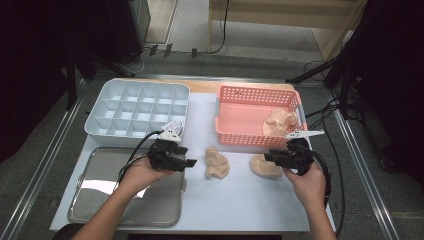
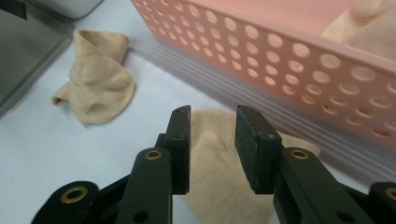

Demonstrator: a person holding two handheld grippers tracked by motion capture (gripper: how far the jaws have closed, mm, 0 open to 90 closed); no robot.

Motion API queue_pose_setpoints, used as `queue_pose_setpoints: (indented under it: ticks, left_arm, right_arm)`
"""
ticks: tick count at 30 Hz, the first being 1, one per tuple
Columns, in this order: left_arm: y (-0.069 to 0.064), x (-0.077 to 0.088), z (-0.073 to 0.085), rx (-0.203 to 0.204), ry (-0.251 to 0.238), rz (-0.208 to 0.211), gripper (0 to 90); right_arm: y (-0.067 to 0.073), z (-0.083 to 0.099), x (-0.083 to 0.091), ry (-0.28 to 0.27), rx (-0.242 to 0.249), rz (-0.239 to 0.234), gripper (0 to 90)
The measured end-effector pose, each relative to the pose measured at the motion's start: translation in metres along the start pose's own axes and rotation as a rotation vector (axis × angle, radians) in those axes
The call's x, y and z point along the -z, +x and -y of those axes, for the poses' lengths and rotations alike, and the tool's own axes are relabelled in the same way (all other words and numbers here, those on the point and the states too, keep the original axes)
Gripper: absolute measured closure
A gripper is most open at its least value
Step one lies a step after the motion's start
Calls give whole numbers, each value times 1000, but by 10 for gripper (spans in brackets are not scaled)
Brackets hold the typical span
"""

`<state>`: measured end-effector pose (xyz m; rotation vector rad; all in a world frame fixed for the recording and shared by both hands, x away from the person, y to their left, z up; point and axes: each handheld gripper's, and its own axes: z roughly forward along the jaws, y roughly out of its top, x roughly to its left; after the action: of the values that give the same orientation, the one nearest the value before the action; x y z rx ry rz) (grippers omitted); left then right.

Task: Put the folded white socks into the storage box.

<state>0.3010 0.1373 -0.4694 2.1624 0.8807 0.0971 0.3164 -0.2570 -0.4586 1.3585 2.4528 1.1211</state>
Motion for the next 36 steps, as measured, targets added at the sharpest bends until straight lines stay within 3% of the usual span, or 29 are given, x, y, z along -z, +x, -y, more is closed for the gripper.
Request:
queue_pose_setpoints:
  ticks: [11, 17, 21, 24, 28, 32, 34, 36]
  left_arm:
    - [-1, 0, 0, -2, 2, -1, 421]
    - [0, 0, 0, -2, 2, -3, 422]
    - [0, 0, 0, -1, 3, -3, 422]
    - [0, 0, 0, -3, 3, -3, 422]
    - [0, 0, 0, 1, 2, -6, 422]
    - [0, 0, 1, 2, 2, -6, 422]
    - [0, 0, 1, 0, 4, -6, 422]
    - [0, -1, 1, -1, 5, -6, 422]
  right_arm:
    - [17, -1, 1, -17, 10, -37, 687]
    - [22, -3, -2, -44, 43, -89, 568]
    - [27, -2, -6, -36, 69, -112, 549]
    - [32, -1, -9, -25, 111, -87, 544]
    - [36, 0, -13, -16, 136, -94, 500]
    - [37, 1, -14, -32, 131, -77, 465]
    - [38, 0, -16, -23, 101, -84, 446]
    - [41, 1, -19, -11, 115, -91, 484]
